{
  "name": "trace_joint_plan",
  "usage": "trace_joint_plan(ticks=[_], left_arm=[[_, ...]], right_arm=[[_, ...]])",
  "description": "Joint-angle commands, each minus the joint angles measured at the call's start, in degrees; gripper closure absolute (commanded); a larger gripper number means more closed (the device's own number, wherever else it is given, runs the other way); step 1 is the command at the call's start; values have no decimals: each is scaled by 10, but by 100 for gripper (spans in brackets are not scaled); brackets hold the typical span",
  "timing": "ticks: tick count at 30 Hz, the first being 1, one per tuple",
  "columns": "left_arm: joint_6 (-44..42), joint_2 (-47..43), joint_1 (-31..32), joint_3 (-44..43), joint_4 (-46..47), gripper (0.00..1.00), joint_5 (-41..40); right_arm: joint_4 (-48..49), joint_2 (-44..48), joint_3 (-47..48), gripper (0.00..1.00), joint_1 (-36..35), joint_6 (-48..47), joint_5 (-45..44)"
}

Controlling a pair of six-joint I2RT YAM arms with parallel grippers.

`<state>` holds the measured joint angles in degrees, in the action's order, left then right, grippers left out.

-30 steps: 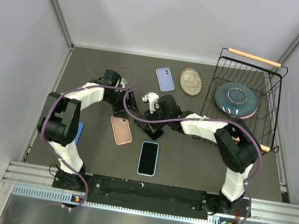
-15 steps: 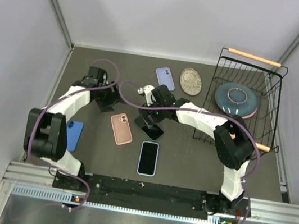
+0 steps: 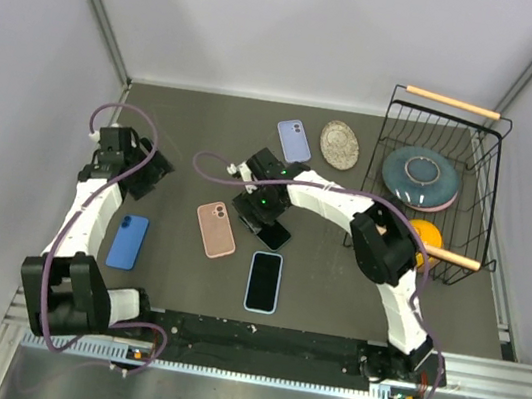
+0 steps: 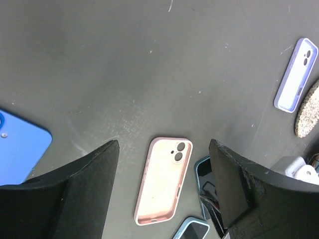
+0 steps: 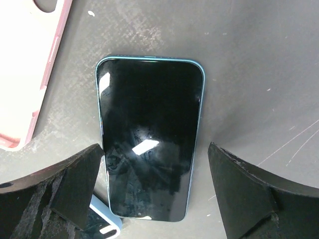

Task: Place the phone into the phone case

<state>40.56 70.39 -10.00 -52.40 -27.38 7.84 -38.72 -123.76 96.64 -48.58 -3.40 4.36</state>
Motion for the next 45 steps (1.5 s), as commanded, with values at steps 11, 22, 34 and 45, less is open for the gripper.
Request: trace_joint_plan(ticks=[11,22,34,45], left_arm=[[-5,-11,-20,12,24,22,34],[-14,-17,-20,17,25,22,32],[-16,-25,-28,12,18,22,22],[-10,1,-30,44,64,25,141]], right_arm=[[-71,-39,74,9,-16,-16,-15],[-86,-74,94,9,-19,-12,-41],[-87,-65,84,16,-38,6,-84],[-68,-50,74,28,-33,-20,-105]])
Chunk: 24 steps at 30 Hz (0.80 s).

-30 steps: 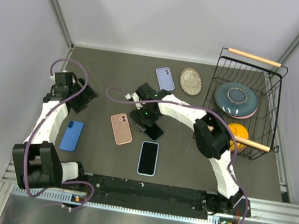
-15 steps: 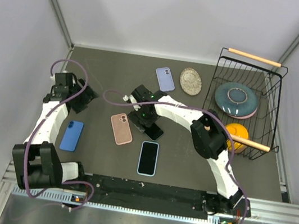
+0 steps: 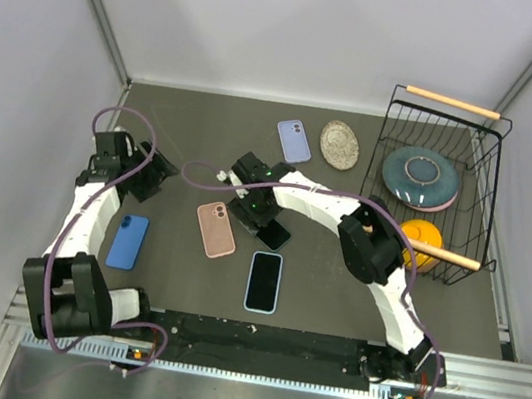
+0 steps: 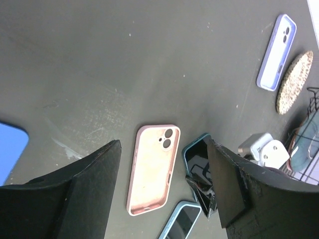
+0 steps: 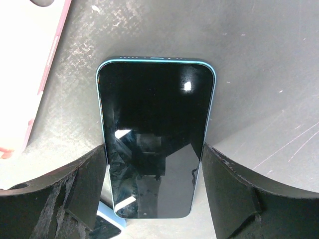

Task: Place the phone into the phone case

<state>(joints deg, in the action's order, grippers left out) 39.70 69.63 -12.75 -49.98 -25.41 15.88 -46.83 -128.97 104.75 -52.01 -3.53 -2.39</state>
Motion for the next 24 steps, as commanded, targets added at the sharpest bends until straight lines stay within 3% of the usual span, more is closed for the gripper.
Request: trace_joint_plan(ticks=[1,9,16,24], left_arm=[[-3,12,-3,36,55,25,84],[-35,87,4,35,76,28,182],[-94,169,73,-30,65,30,241],[-103,234,125,-86,48,33,232]], right_arm=[[21,6,-12,30,7,-20,-33],[73,51,-46,35,19,-51,7],[117,85,-74,41,21,-60,17],[181,134,-143,41,27,-61,17]])
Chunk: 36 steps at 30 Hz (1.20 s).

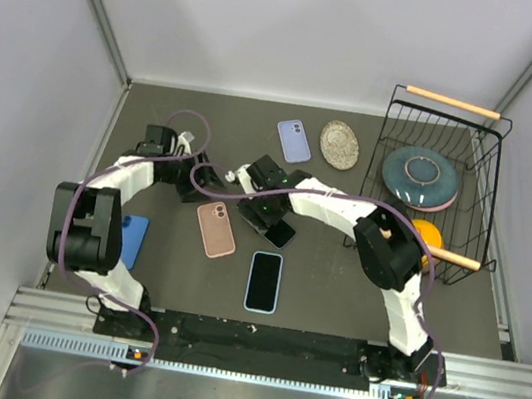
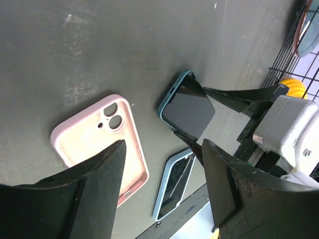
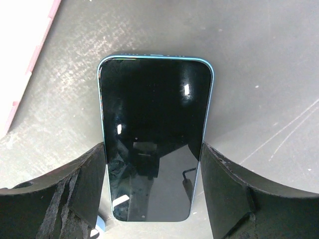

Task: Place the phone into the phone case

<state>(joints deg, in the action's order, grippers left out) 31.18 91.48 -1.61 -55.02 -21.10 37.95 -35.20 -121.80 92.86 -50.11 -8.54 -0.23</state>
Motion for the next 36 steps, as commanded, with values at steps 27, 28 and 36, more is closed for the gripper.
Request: trace_joint_plan(ticks=[27,28,36], left_arm=[[-32,92,122,-53,33,68,156],[-29,85,122,-50,33,82,149],[29,10,89,-34,34,100,103]], right_arm=[[232,205,-174,43,4,-32,106],[232,205,-174,42,4,-22,101],[232,222,-174,14,4,46,80]])
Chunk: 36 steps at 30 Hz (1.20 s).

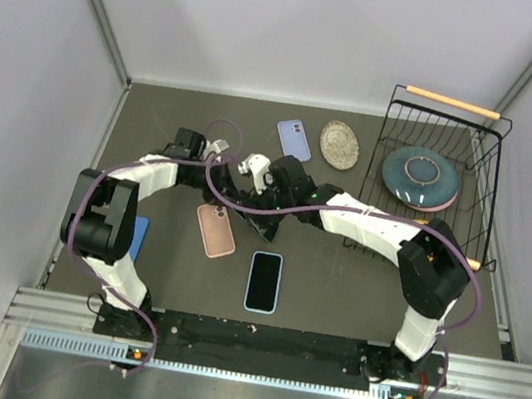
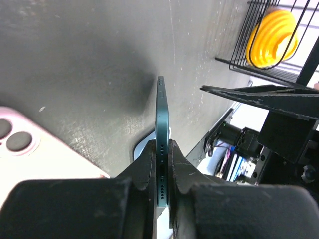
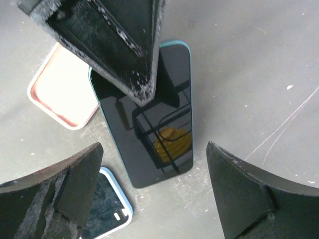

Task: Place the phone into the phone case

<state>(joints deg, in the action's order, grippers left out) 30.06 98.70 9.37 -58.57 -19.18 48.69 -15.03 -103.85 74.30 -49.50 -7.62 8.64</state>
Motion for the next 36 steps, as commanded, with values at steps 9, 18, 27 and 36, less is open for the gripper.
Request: trace_joint_plan(ticks=[9,18,27,36], left_arm=[[68,-240,-126,27,-32,100,-138],[117,-468,-198,103,-57,100,-406],[185,-596,-211,180,-35,100,-466],[227,-630,-211,221,-4,100,-449]], right_arm=[[31,55,27,14,-7,170,-32],[-52,-73,145,23,-31,242,-84],[-77,-165,213,39,-57,334,-120],[-83,-206,223,47,-72,392,-138]])
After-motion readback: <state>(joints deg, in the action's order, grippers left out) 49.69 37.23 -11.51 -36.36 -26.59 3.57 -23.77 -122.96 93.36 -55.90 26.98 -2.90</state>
